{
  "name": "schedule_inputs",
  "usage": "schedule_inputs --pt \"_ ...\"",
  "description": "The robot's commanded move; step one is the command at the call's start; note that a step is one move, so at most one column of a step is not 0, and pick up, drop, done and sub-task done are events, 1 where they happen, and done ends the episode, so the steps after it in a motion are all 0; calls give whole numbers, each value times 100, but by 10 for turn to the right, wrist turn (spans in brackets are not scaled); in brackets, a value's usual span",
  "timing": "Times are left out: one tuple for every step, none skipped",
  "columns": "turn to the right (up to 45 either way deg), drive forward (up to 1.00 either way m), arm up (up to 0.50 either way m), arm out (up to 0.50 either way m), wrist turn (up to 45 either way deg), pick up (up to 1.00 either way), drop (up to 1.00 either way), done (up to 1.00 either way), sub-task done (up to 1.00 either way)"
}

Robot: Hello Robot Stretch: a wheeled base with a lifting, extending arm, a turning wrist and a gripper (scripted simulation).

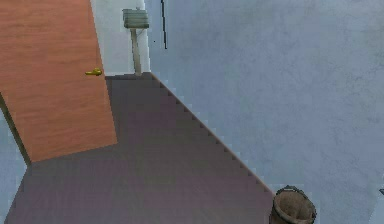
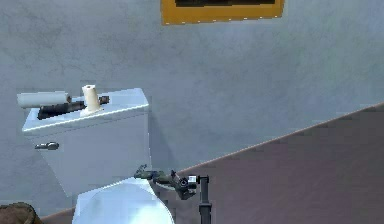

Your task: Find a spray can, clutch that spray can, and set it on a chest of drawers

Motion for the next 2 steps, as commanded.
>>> schedule_inputs --pt "0 0 0 0 0 100 0 0 0" --pt "0 0 10 0 0 0 0 0 0"
